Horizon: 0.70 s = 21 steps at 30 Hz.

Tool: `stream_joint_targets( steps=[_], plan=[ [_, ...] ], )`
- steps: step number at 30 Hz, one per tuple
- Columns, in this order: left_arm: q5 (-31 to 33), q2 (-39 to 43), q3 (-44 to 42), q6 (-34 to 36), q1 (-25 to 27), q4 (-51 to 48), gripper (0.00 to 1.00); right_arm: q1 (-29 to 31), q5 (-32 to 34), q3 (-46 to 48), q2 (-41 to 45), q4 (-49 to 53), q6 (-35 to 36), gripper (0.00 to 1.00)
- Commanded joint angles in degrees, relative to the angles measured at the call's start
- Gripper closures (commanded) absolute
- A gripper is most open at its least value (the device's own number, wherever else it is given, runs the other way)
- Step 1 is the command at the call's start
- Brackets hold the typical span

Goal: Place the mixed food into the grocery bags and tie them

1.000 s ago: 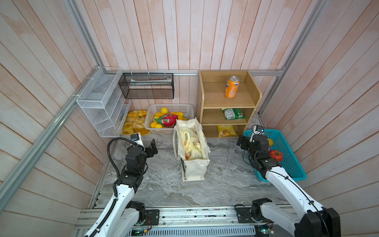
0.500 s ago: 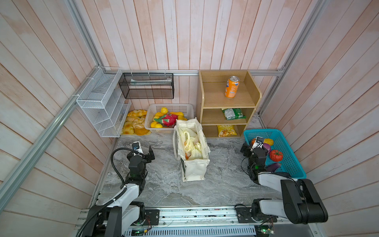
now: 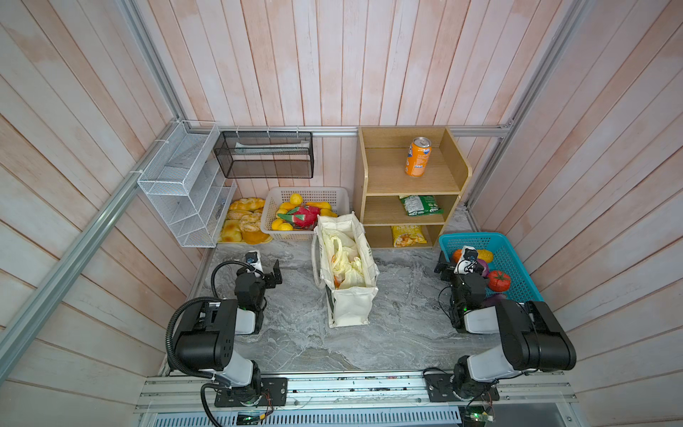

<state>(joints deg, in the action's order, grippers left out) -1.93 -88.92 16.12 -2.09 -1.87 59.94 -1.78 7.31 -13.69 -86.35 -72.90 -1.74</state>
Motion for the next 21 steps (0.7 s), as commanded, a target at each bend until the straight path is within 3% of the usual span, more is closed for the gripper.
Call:
stream_joint_targets(
  steps=[1, 5, 21],
  plan=[
    [-1.8, -0.2, 0.7, 1.1, -0.3, 4.3, 0.0, -0.1, -2.6, -0.6, -0.8, 4.2, -0.8, 0.02],
    [1.8, 0.4, 0.6, 0.9, 0.6, 3.5, 0.0, -0.2, -2.8, -0.6, -0.6, 4.7, -0.3, 0.02],
    [-0.3, 0.1, 1.6, 1.0, 0.1, 1.6, 0.0, 0.5, -2.3, -0.5, -0.6, 4.5, 0.1, 0.02]
  ],
)
